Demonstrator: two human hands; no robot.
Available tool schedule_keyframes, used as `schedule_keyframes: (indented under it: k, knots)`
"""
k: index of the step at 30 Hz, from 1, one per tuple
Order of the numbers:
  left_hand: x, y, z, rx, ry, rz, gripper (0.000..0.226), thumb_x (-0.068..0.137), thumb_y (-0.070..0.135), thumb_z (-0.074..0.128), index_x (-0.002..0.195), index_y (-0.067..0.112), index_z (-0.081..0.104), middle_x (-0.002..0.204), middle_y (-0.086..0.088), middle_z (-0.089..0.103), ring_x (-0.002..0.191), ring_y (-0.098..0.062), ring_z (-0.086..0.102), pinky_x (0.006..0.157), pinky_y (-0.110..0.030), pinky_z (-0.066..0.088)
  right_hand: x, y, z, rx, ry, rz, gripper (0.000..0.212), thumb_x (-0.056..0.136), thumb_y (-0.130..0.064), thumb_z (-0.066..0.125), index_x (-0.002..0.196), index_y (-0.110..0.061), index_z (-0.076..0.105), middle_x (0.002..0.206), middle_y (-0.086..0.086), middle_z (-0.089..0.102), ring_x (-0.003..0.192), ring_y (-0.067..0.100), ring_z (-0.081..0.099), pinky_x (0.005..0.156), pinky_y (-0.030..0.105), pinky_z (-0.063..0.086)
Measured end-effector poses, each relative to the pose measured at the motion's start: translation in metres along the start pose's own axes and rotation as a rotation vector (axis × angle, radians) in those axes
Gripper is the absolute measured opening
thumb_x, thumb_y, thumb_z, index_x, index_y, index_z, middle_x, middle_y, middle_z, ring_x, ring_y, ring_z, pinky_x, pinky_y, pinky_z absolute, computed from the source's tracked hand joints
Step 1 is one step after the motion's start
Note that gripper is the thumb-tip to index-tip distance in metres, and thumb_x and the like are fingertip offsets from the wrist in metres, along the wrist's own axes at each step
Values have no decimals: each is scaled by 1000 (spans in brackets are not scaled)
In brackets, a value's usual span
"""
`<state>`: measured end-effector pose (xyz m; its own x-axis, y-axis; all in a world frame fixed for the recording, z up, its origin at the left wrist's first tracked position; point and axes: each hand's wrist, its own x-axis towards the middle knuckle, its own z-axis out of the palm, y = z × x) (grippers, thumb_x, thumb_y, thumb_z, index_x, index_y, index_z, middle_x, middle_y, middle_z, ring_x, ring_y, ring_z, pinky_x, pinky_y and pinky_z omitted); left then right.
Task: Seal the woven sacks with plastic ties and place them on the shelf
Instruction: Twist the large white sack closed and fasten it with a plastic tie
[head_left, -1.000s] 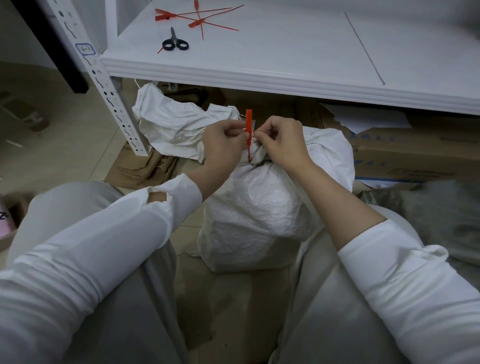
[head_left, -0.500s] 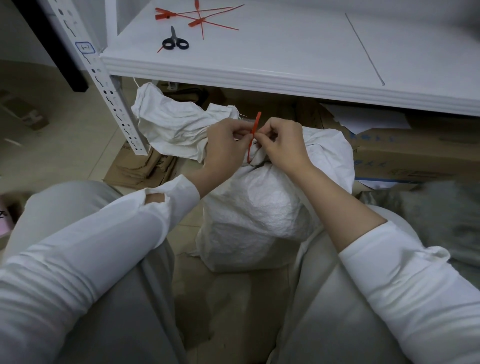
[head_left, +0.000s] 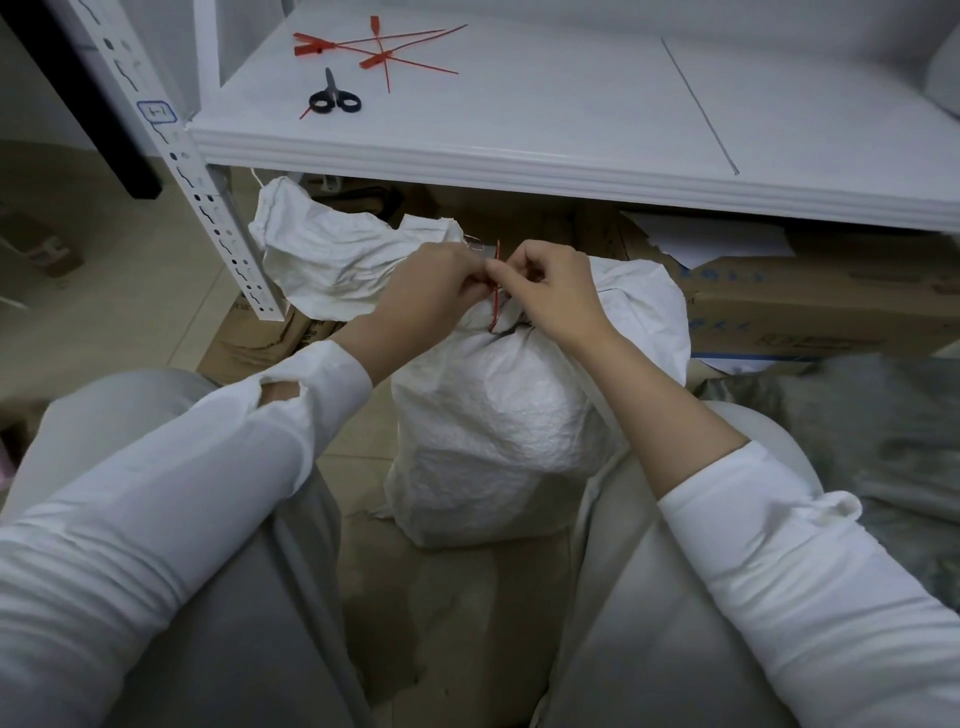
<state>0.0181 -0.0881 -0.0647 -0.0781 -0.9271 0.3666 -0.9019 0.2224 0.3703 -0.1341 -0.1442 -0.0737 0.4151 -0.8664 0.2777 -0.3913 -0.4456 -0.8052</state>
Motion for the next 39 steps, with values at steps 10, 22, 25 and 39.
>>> schedule_keyframes:
  k: [10, 22, 25, 39]
  knots:
    - [0, 5, -1, 176, -136, 102, 29, 101, 28, 43, 87, 14, 64, 82, -4, 62, 69, -16, 48, 61, -31, 31, -8, -2, -1, -196, 110, -80, 6, 82, -15, 68, 80, -14, 73, 86, -3, 66, 76, 4, 57, 72, 15, 43]
    - [5, 10, 22, -202, -86, -190, 39, 95, 17, 50, 57, 24, 46, 56, 5, 45, 55, -10, 42, 53, -23, 30, -4, -3, 7, -161, 171, 107, 16, 86, -15, 66, 76, -4, 71, 73, 7, 69, 71, 17, 65, 73, 37, 56]
    - [6, 10, 22, -275, -95, -232, 38, 94, 17, 51, 57, 23, 52, 60, -4, 56, 59, -15, 51, 58, -30, 40, -2, -2, 4, -160, 148, 106, 15, 86, -17, 66, 75, -7, 71, 72, 4, 68, 72, 14, 65, 74, 37, 56]
    - [-3, 10, 15, -193, -237, -146, 40, 98, 20, 44, 68, 0, 63, 70, -17, 63, 61, -26, 54, 62, -40, 44, -8, -6, -5, -250, 72, 25, 17, 81, -27, 70, 73, -12, 71, 70, 0, 69, 69, 16, 64, 70, 40, 55]
